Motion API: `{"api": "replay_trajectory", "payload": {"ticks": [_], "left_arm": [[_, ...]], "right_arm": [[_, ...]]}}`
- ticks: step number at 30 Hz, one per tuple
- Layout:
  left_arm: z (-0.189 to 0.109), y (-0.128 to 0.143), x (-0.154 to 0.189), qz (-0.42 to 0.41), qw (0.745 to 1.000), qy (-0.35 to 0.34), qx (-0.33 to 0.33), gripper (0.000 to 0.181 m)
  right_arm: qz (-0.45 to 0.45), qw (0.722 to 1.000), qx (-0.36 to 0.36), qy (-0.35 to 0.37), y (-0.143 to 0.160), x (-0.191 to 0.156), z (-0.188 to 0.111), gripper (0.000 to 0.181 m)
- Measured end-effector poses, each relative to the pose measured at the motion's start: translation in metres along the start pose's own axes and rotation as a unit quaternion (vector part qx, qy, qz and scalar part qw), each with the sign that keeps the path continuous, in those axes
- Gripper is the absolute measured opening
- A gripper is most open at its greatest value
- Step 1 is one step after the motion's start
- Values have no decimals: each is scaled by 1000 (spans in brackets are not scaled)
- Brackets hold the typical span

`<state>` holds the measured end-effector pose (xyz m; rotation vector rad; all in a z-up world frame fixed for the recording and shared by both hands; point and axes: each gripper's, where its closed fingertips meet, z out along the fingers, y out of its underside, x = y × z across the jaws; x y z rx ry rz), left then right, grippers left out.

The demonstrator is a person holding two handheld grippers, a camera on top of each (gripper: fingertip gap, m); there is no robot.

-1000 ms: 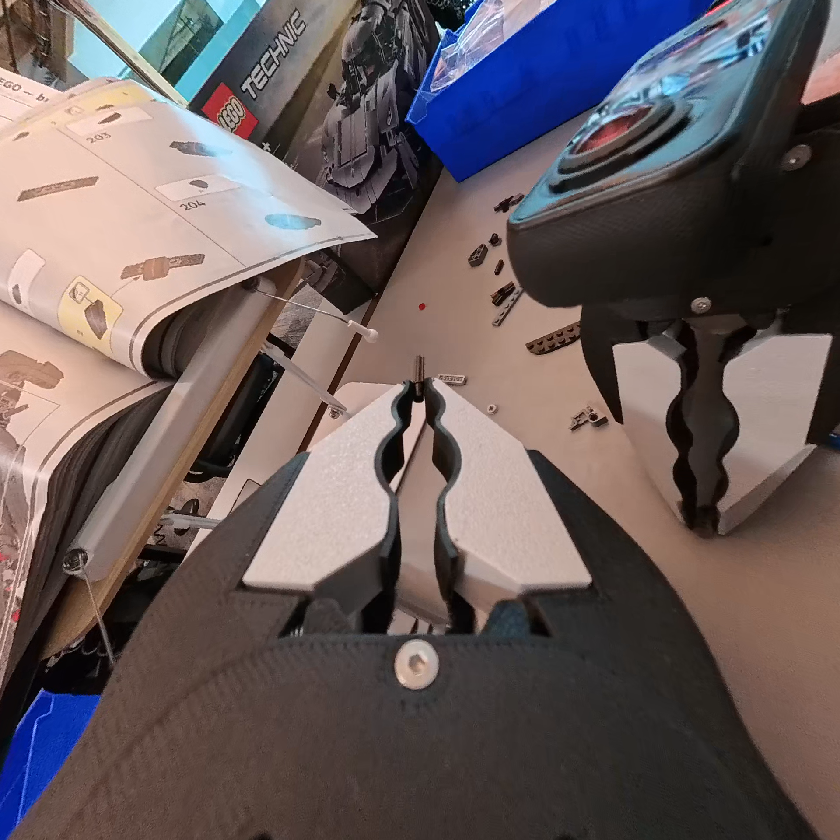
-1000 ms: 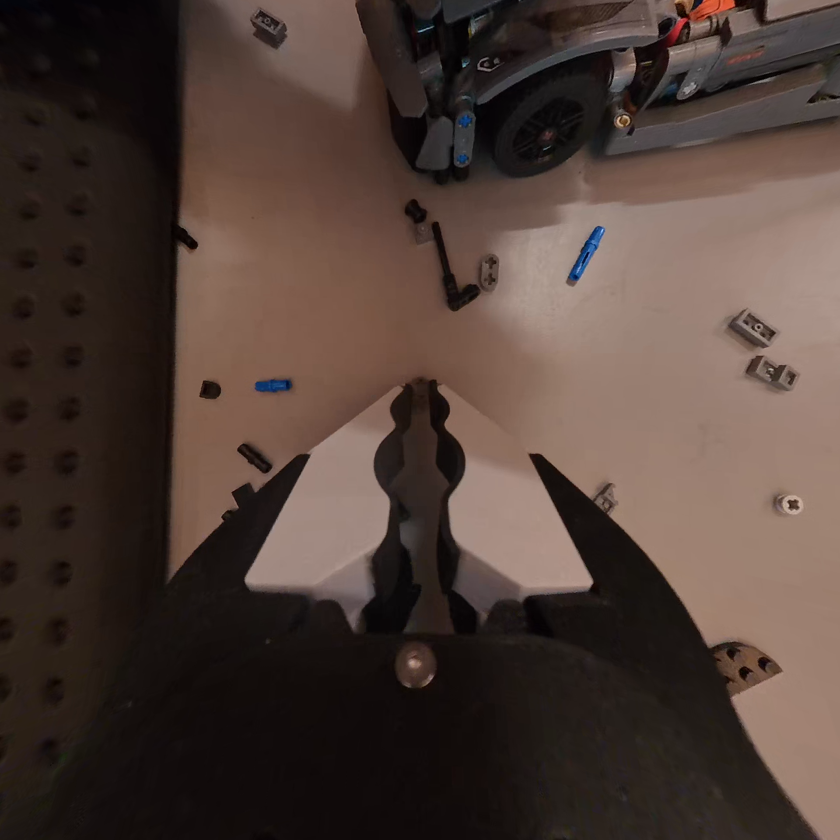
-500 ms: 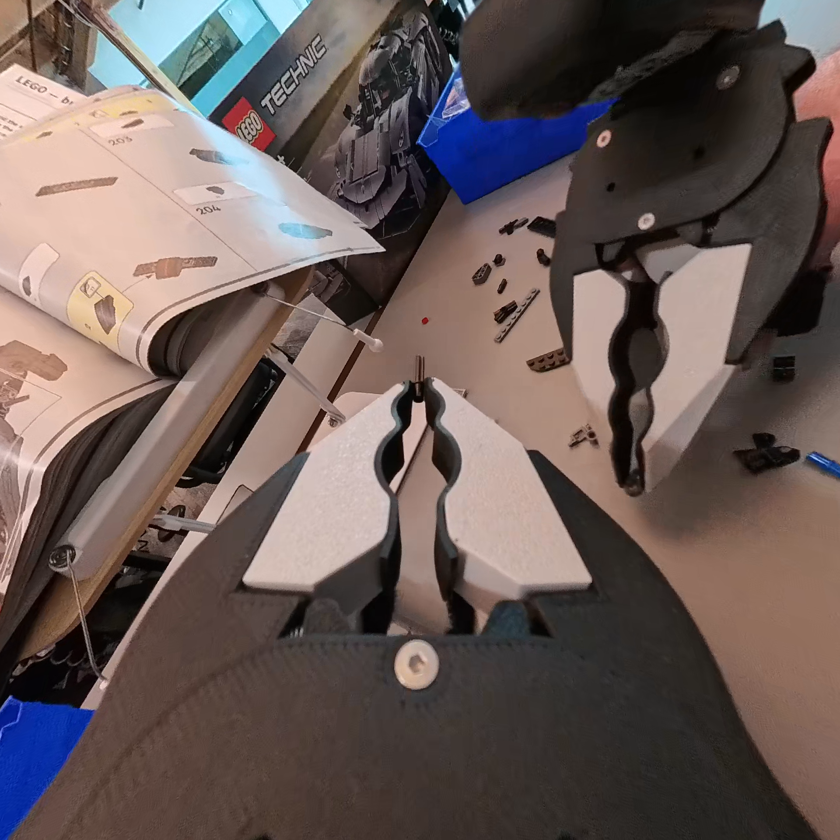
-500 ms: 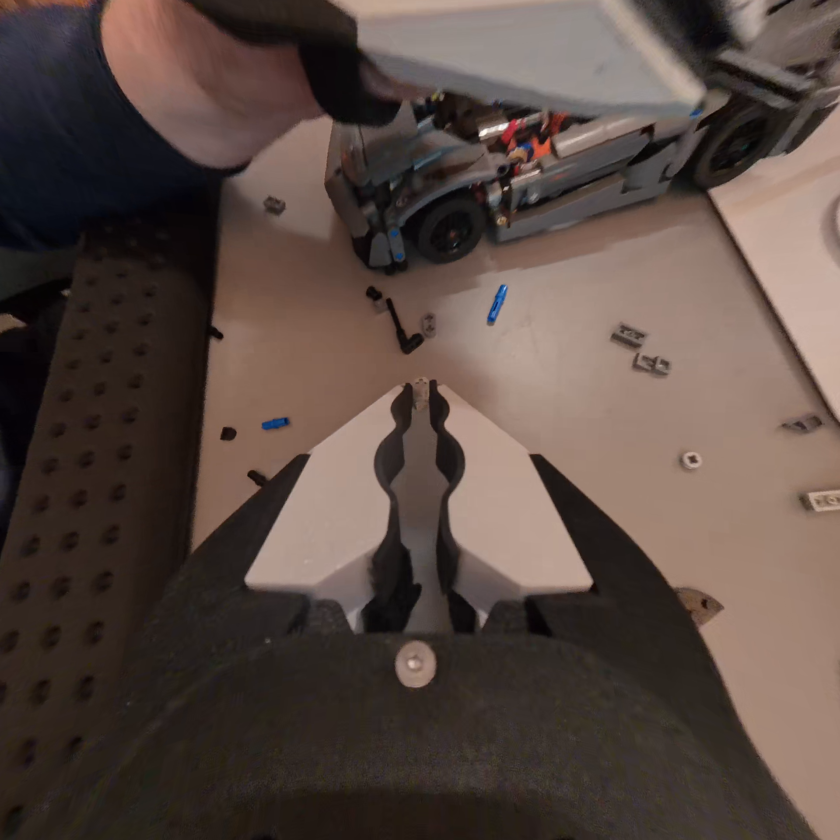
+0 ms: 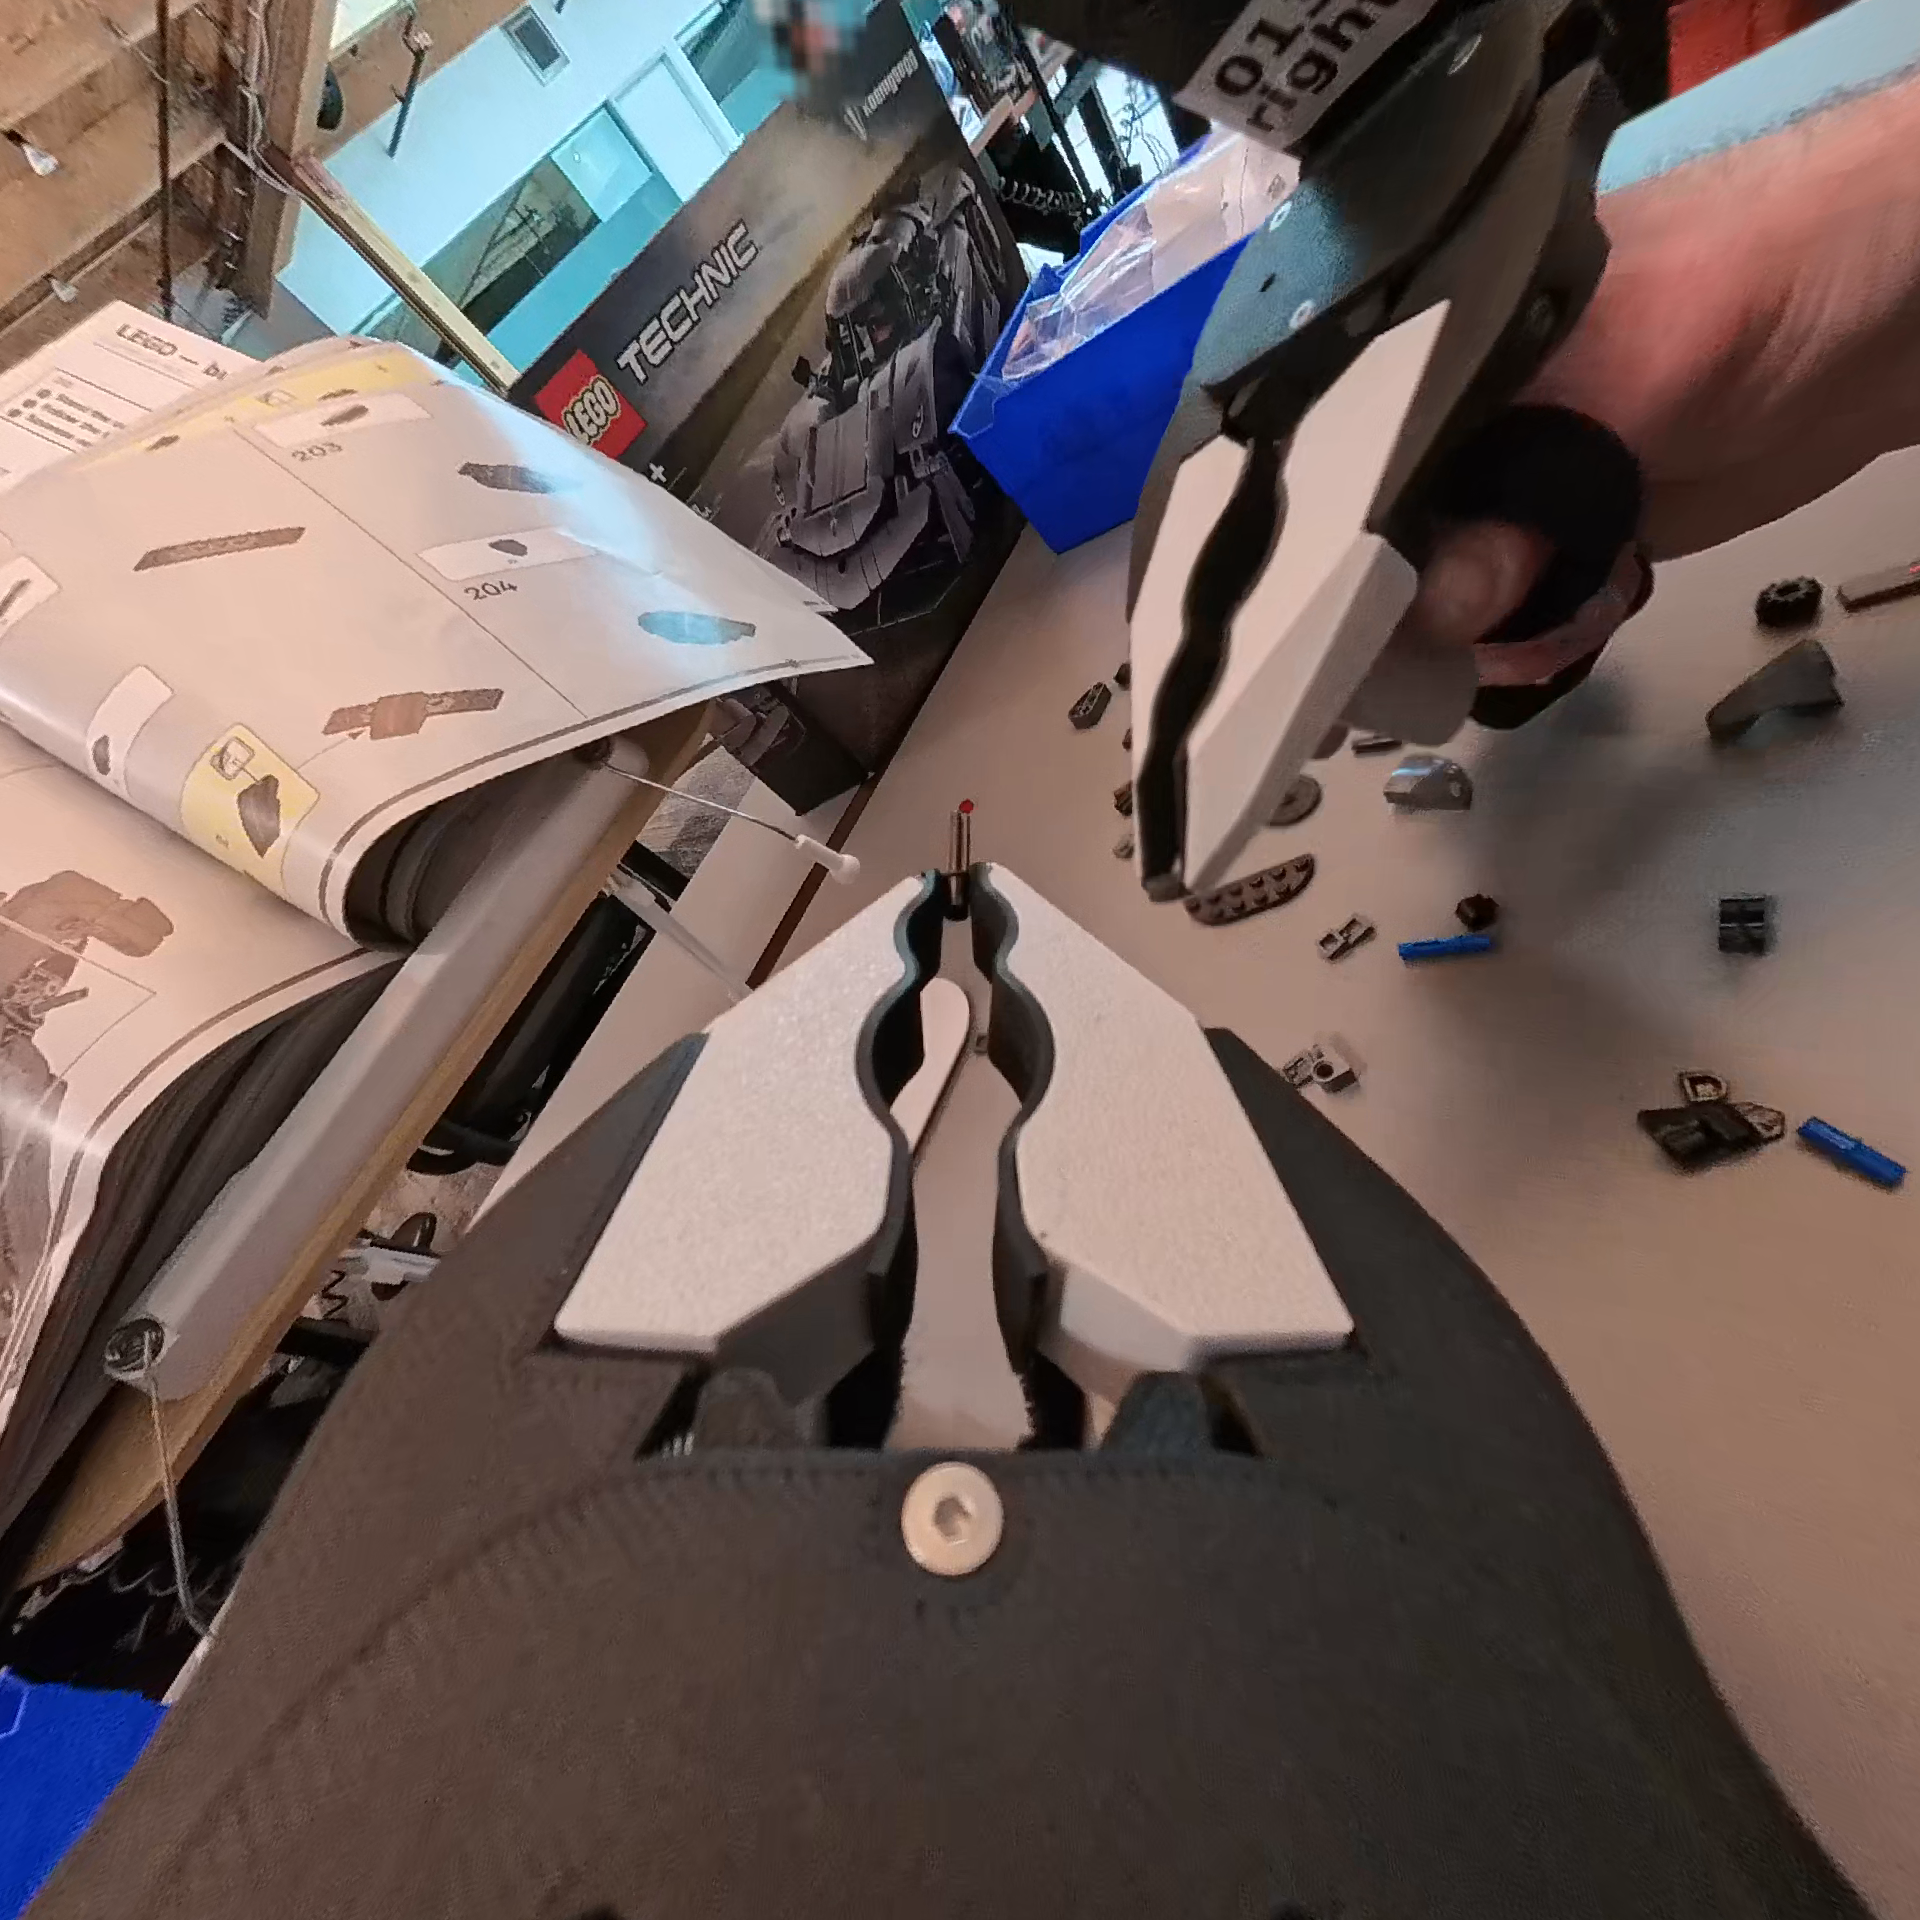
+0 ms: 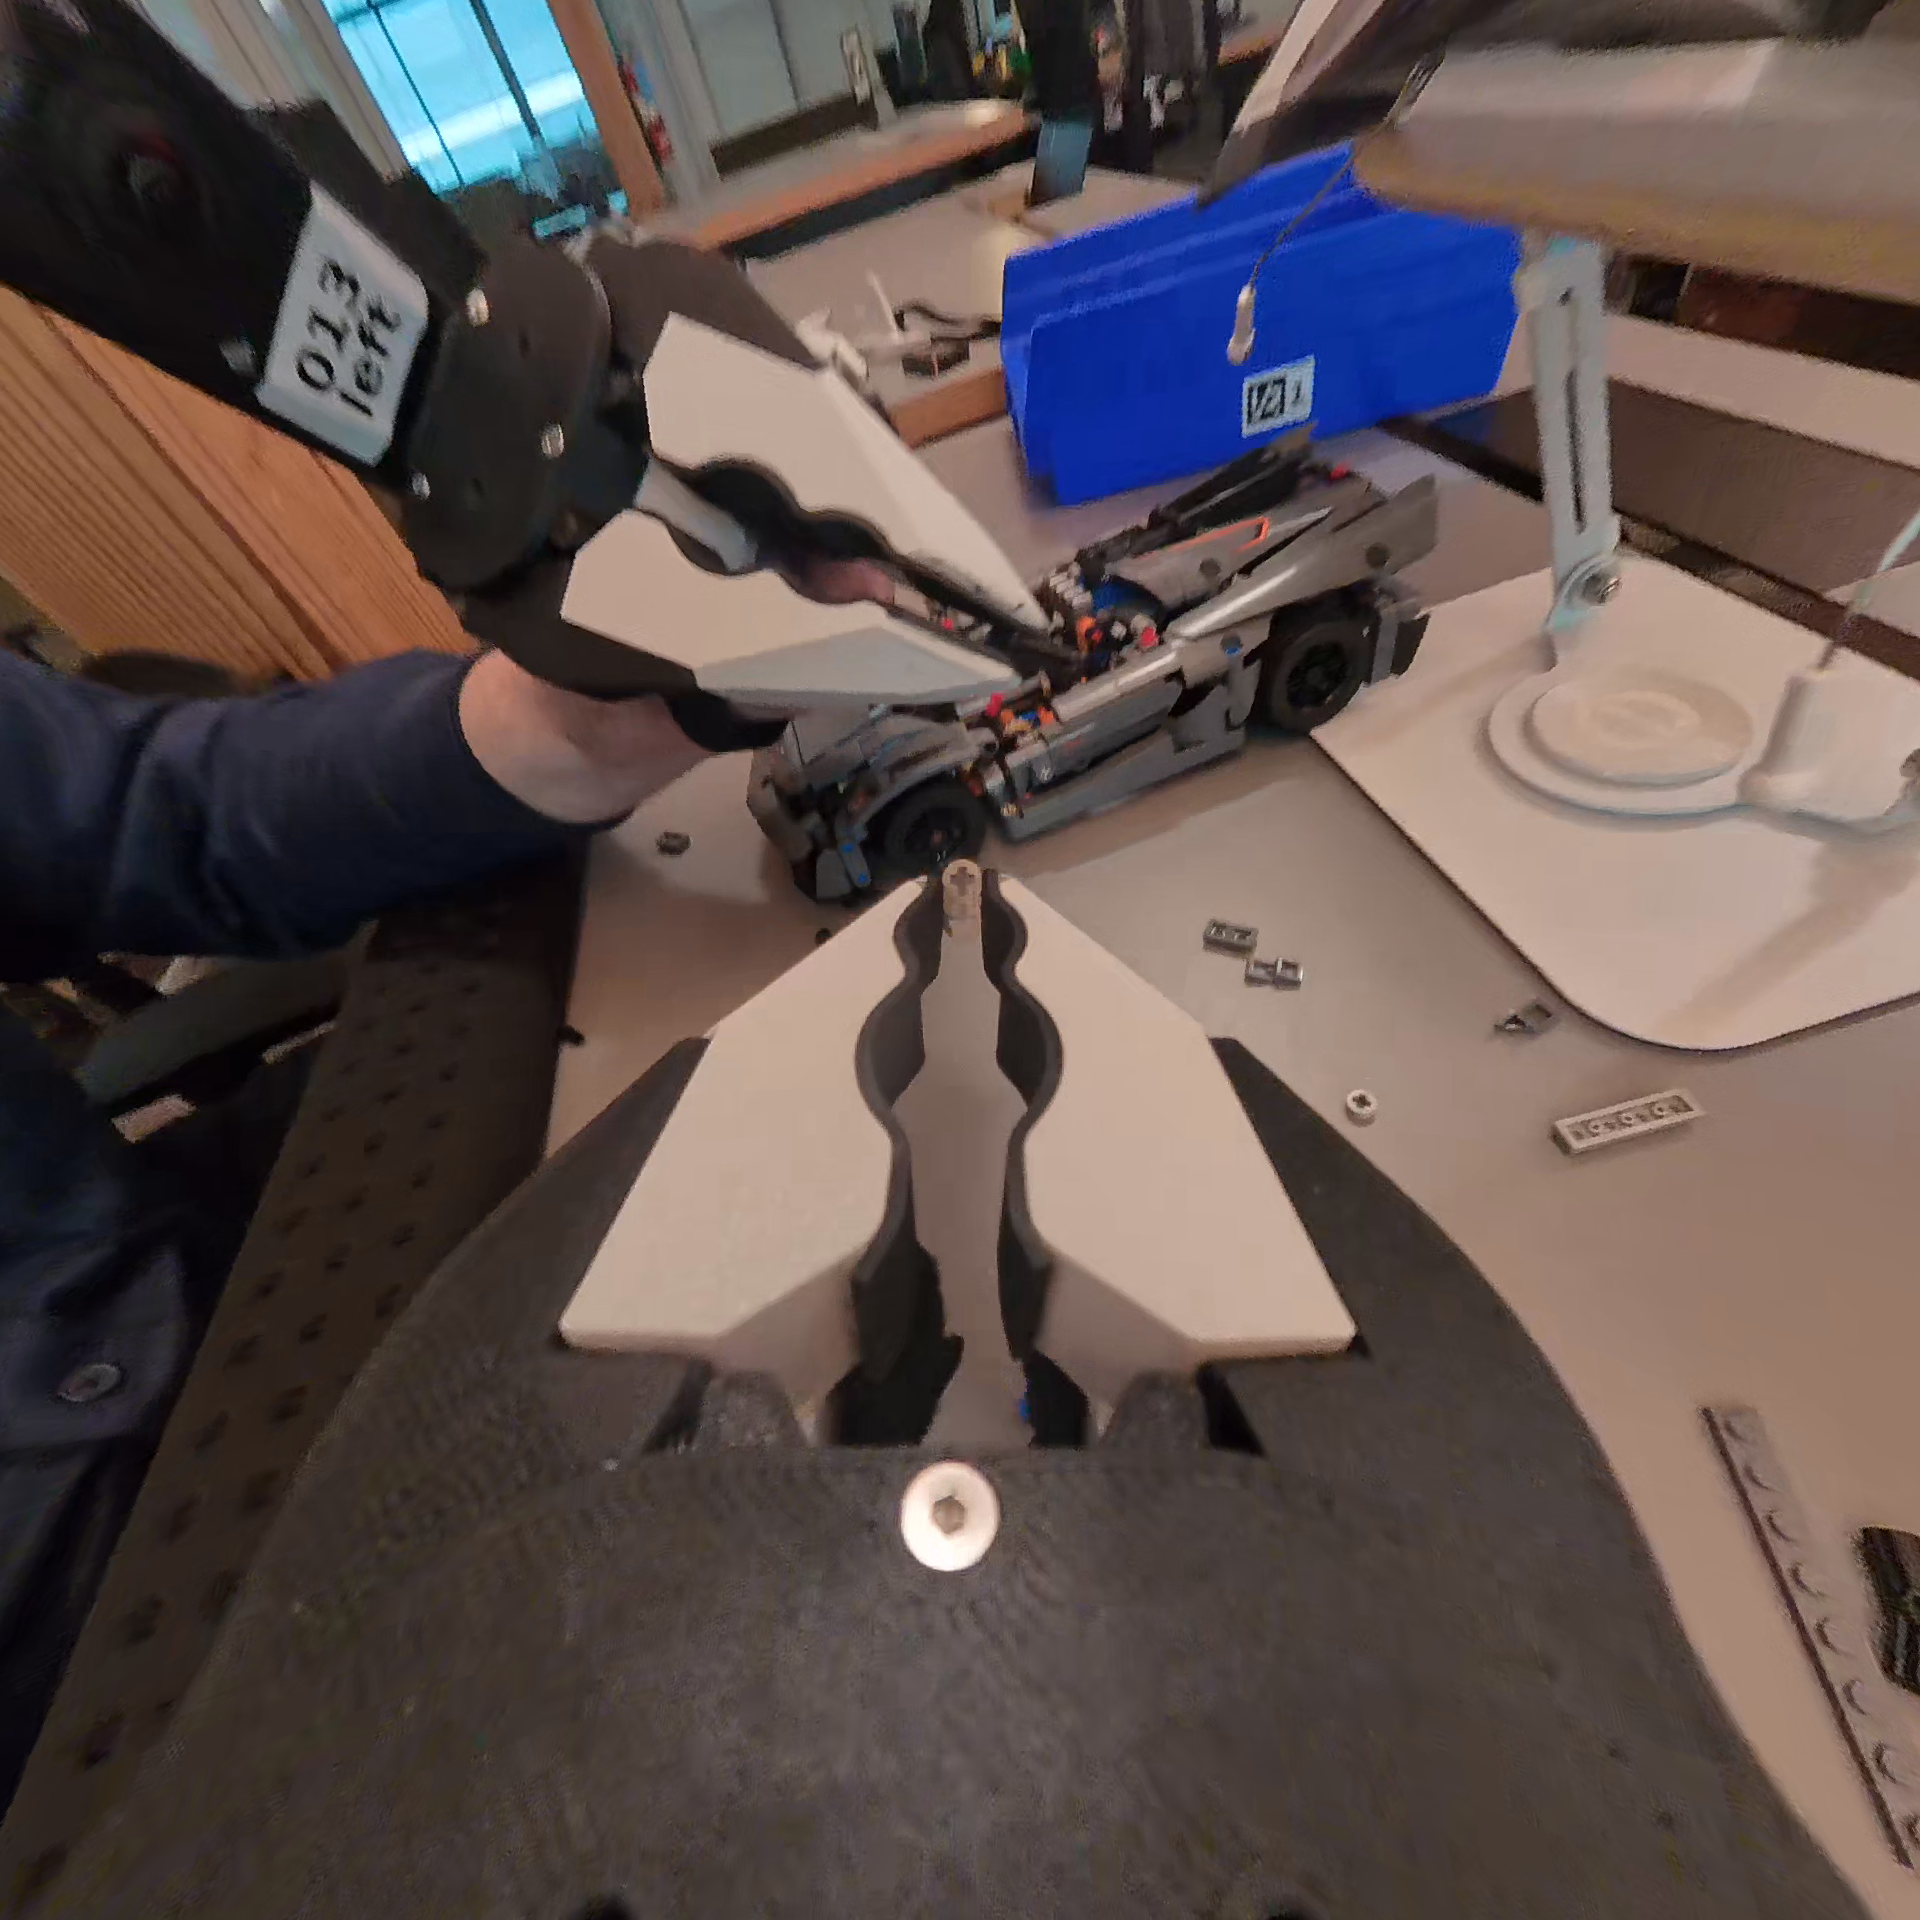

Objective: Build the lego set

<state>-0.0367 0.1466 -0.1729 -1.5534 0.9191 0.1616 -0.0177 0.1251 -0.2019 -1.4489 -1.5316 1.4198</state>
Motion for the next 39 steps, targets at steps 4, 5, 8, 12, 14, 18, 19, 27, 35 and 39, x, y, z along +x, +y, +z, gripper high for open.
{"api": "replay_trajectory", "payload": {"ticks": [4, 5, 8, 12, 14, 18, 19, 27, 35, 39], "left_arm": [[-1, -6, 1, 3, 1000, -3, 11, 3], [-2, -7, 2, 6, 1000, -4, 13, 3], [-1, -11, 6, 17, 1000, -3, 17, 3], [-3, -20, 11, 32, 999, -3, 33, 3], [-4, -25, 14, 43, 998, -4, 39, 2], [-9, -36, 15, 85, 995, -27, 45, 3], [-10, -39, 16, 88, 994, -29, 50, 3], [-14, -50, 20, 101, 992, -35, 66, 2], [-15, -56, 22, 104, 991, -36, 75, 2], [-17, -59, 23, 113, 989, -43, 80, 2]], "right_arm": [[20, 998, 63, -8, -19, 2, -13, 4], [23, 997, 77, -9, -23, 3, -17, 4], [27, 994, 102, -13, -30, 3, -22, 4], [32, 992, 118, -29, -35, 0, -24, 4], [38, 990, 133, -38, -39, 0, -27, 4], [53, 982, 165, -71, -48, -5, -36, 4], [56, 981, 169, -78, -49, -7, -37, 4], [68, 973, 178, -129, -52, -18, -38, 5], [76, 964, 192, -166, -57, -25, -42, 5], [90, 958, 197, -186, -57, -27, -43, 4]]}}
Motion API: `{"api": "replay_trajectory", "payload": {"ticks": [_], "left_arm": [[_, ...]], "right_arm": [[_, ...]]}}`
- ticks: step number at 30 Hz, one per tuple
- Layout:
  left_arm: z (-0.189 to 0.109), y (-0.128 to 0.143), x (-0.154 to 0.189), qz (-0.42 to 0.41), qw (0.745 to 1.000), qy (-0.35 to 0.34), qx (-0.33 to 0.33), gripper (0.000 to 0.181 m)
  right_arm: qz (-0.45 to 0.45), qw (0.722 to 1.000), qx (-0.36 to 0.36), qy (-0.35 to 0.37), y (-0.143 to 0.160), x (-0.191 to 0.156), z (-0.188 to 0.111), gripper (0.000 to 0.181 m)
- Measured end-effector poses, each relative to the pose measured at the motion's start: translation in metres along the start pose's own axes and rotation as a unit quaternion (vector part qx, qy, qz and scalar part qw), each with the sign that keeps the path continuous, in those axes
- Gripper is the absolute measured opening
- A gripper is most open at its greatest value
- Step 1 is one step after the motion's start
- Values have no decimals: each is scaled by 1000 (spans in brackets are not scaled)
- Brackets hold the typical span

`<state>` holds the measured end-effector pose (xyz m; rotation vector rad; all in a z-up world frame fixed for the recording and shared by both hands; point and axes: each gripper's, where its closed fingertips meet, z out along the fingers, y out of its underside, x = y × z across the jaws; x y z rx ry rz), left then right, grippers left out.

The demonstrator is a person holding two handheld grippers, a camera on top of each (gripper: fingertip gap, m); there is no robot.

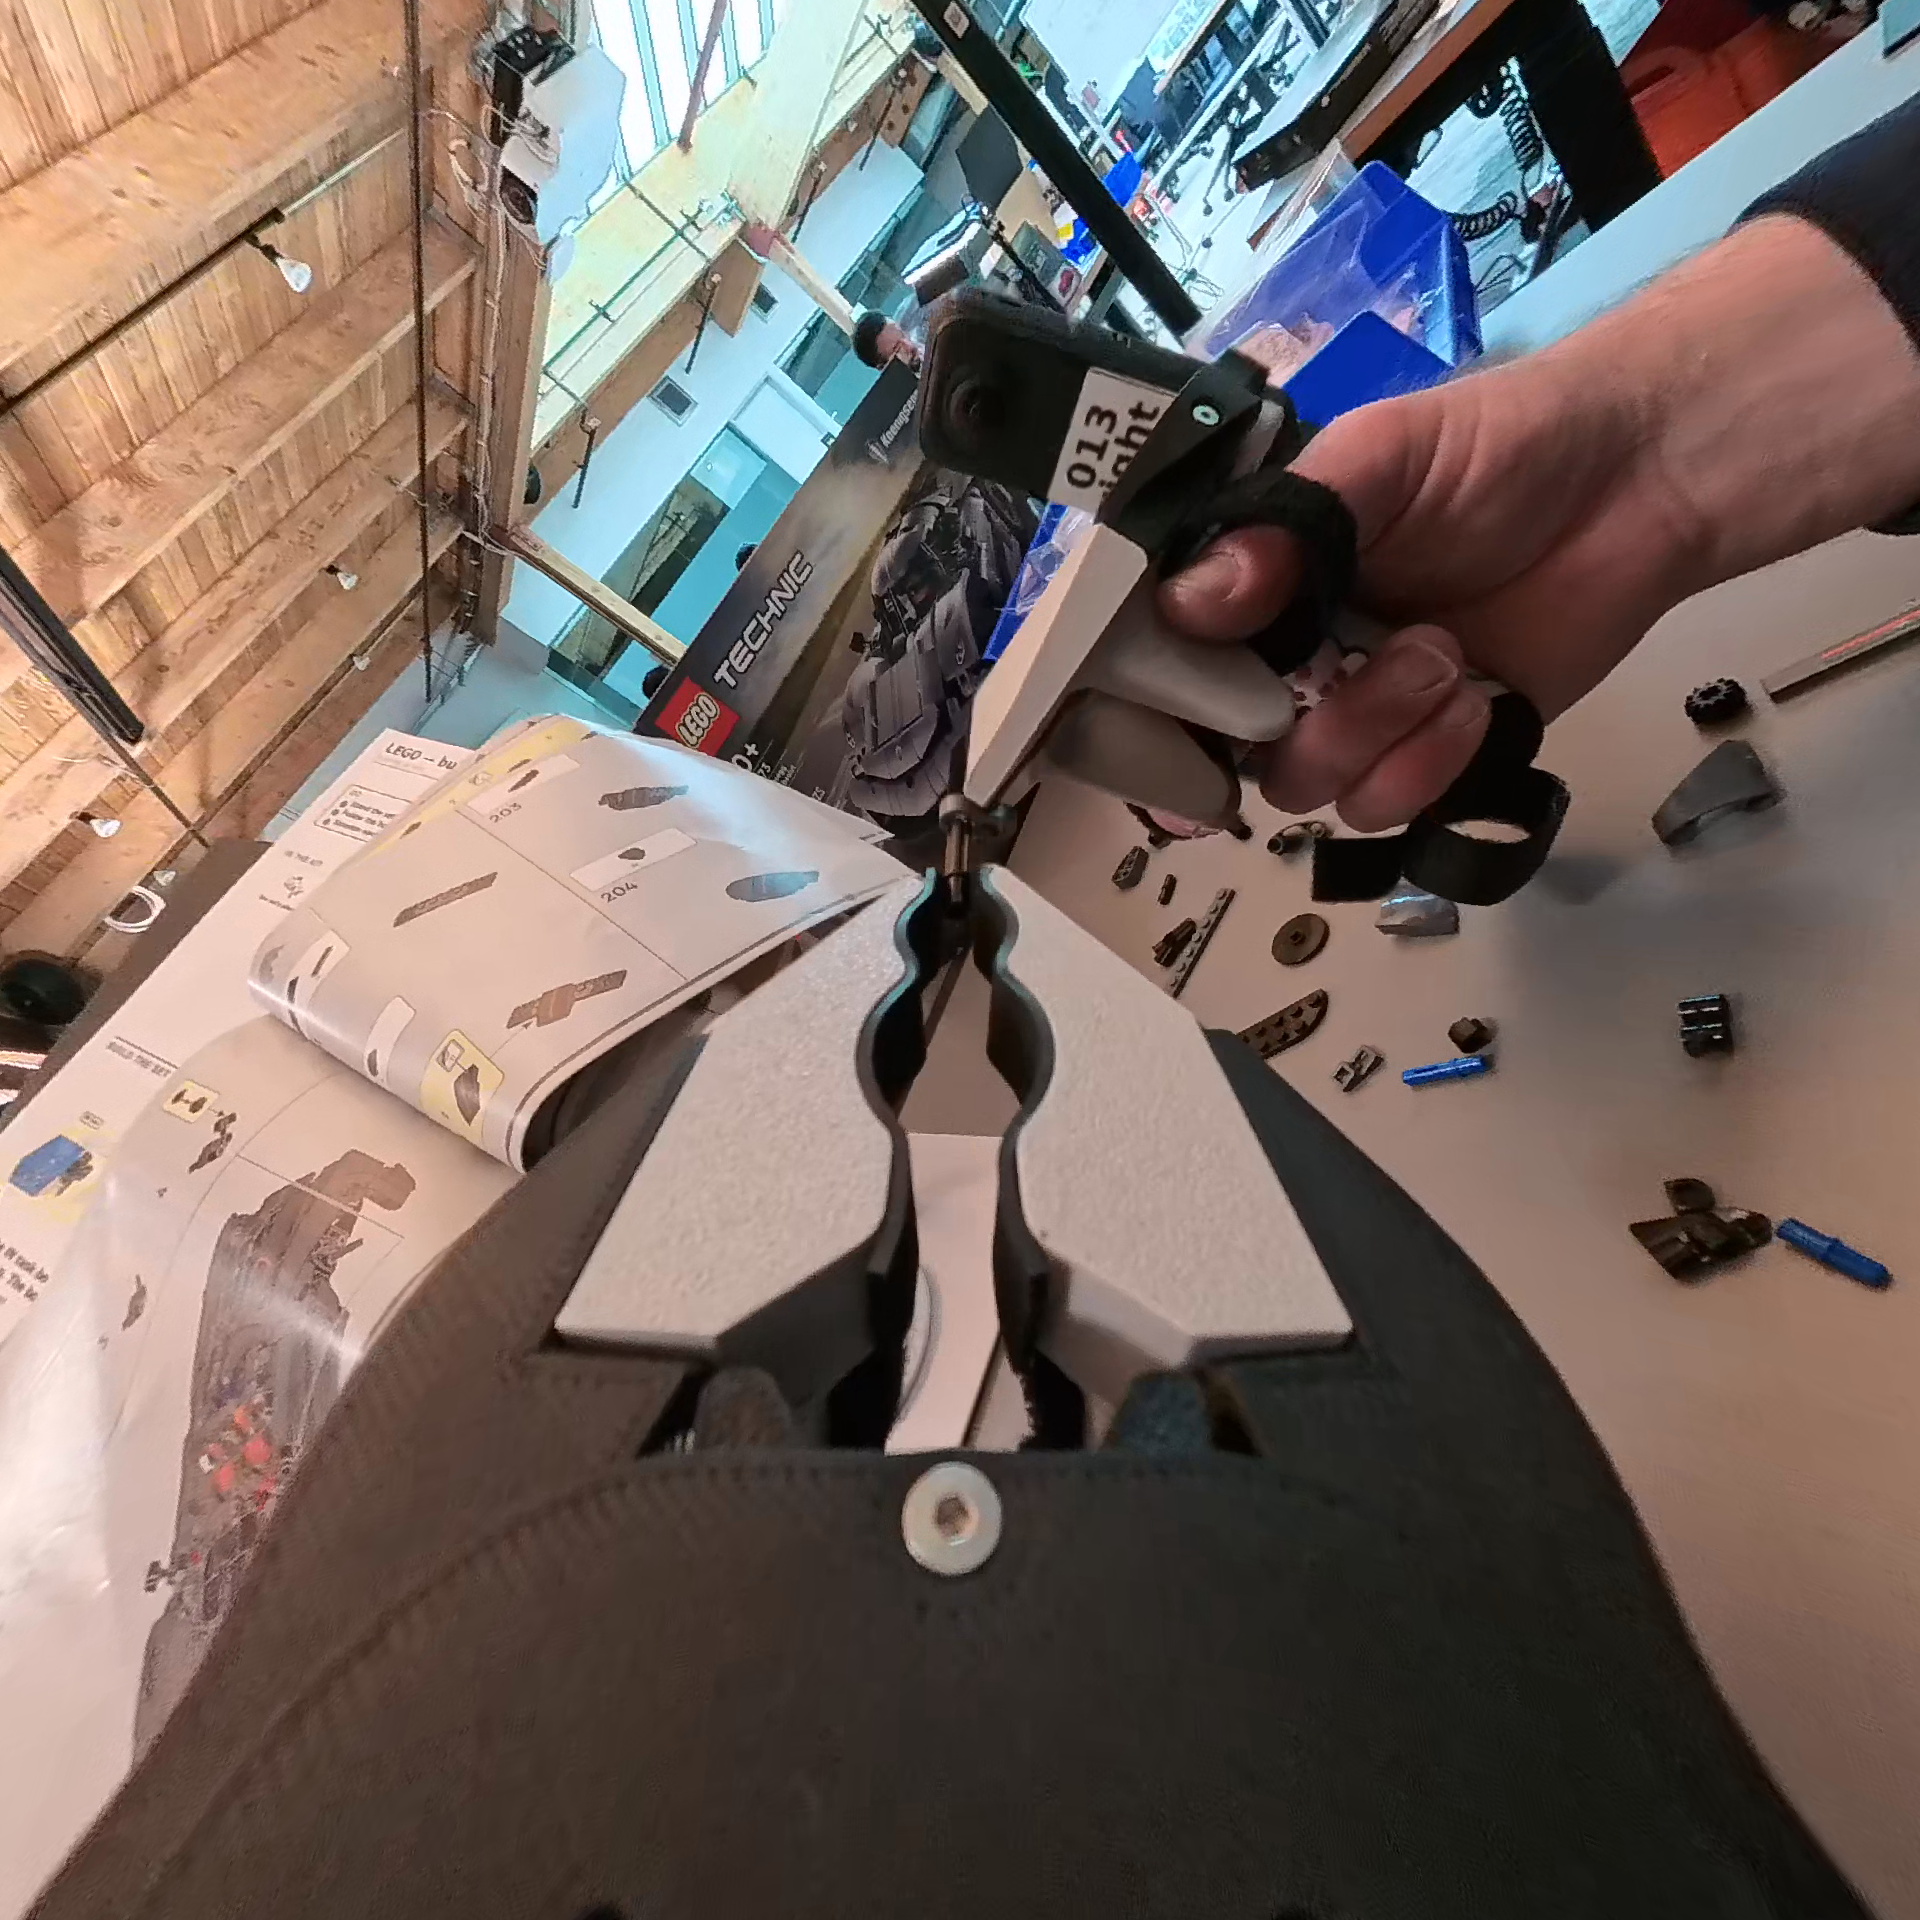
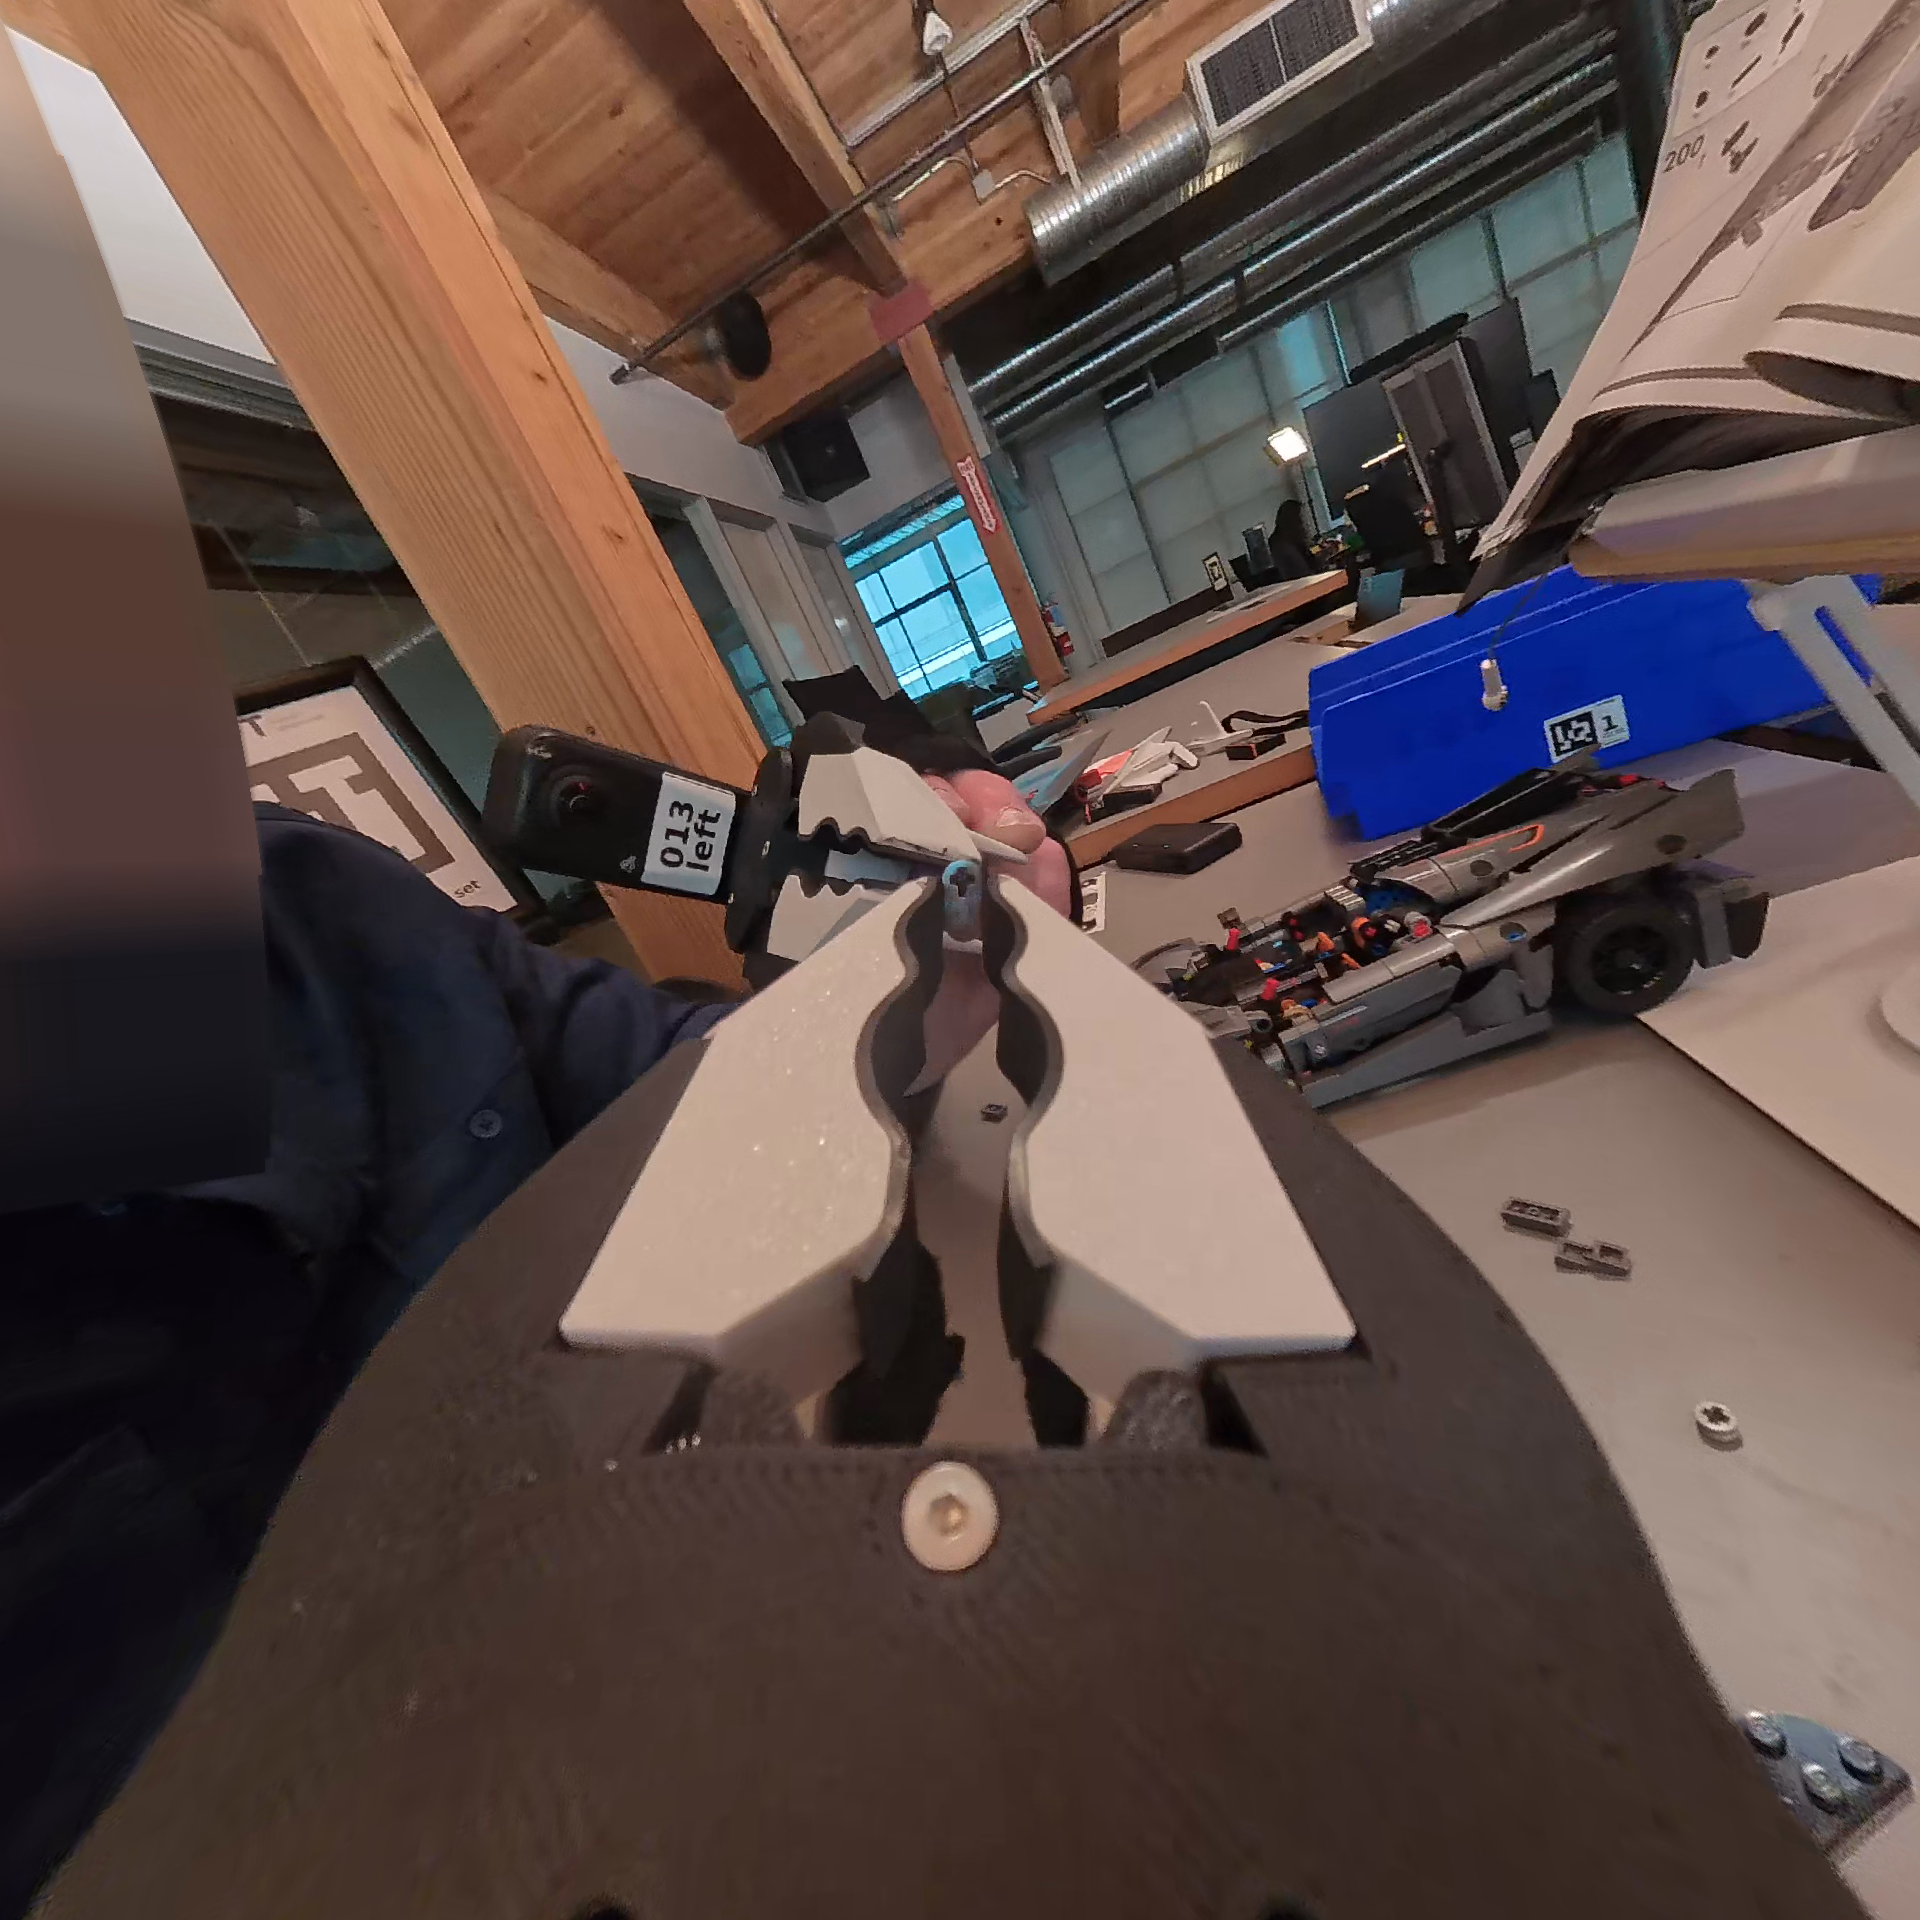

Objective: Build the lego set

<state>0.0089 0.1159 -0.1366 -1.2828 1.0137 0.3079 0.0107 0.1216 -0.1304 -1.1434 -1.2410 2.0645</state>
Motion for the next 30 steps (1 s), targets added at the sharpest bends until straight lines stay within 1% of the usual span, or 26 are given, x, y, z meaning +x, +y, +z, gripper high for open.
{"api": "replay_trajectory", "payload": {"ticks": [3, 8, 13, 15, 21, 30], "left_arm": [[0, -2, 0, 16, 1000, -9, -2, 2], [-3, -9, -2, 43, 999, -26, 4, 2], [-4, -15, 1, 102, 994, -41, -1, 2], [-4, -16, 1, 105, 994, -43, 0, 2], [-6, -16, -3, 107, 993, -48, -1, 2], [-4, -17, 1, 121, 991, -49, -2, 2]], "right_arm": [[2, 1000, 2, -7, -1, -2, 0, 4], [19, 999, 13, -38, -3, -9, 0, 4], [40, 997, 14, -62, 2, -10, 2, 4], [35, 997, 13, -61, 2, -11, 3, 4], [34, 996, 41, -71, -9, -15, -6, 4], [47, 995, 28, -88, -4, -20, -2, 3]]}}
